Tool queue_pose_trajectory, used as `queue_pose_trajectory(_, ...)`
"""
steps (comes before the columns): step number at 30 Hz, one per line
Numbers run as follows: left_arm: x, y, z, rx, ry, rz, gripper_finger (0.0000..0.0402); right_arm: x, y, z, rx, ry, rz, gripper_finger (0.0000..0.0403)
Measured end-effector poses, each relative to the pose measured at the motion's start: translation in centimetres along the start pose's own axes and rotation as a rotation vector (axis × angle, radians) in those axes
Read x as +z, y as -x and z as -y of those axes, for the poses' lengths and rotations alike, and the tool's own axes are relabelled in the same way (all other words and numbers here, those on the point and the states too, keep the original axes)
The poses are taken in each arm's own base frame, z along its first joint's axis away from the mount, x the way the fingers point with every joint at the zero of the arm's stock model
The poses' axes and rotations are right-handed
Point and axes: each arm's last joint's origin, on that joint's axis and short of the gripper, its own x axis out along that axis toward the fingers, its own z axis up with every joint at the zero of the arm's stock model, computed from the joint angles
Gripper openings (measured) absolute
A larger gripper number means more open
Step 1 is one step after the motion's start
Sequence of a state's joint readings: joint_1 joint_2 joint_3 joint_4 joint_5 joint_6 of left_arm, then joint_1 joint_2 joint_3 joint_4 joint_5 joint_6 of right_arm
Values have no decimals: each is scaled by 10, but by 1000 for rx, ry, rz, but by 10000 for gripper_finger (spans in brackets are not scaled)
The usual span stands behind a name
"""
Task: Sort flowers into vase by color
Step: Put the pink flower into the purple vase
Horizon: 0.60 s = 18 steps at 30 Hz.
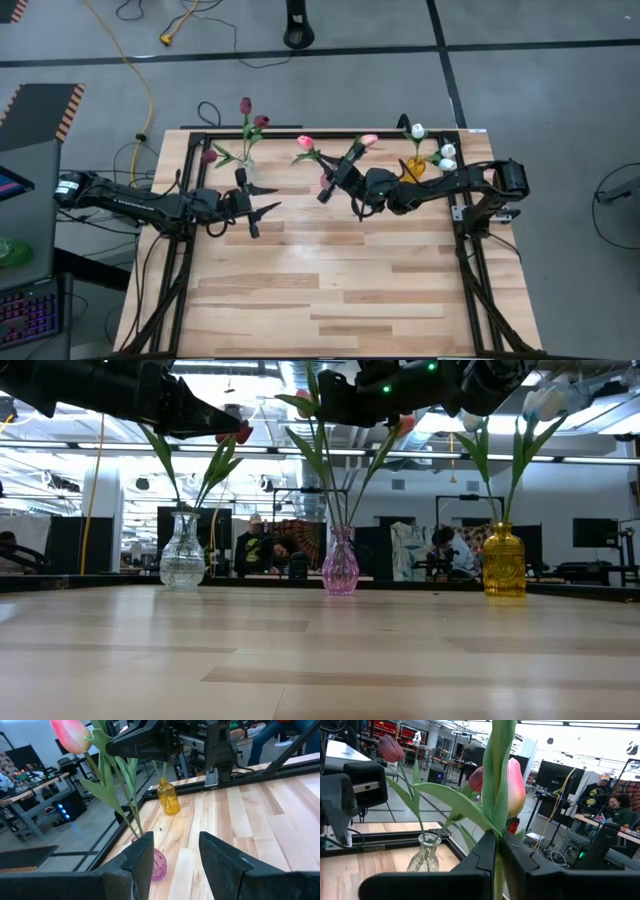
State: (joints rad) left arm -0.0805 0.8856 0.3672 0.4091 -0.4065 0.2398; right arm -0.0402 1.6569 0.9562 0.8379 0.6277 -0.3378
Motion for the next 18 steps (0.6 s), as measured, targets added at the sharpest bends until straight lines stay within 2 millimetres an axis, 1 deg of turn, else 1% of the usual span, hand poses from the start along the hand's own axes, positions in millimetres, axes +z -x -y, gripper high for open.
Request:
queue_pose_trajectory(7,0,0,0,0,0,0,146,0,0,0,-1,-1,1,51)
queue_pose_trajectory(18,0,0,0,0,0,0,146,0,0,2,-52,-4,-12,56)
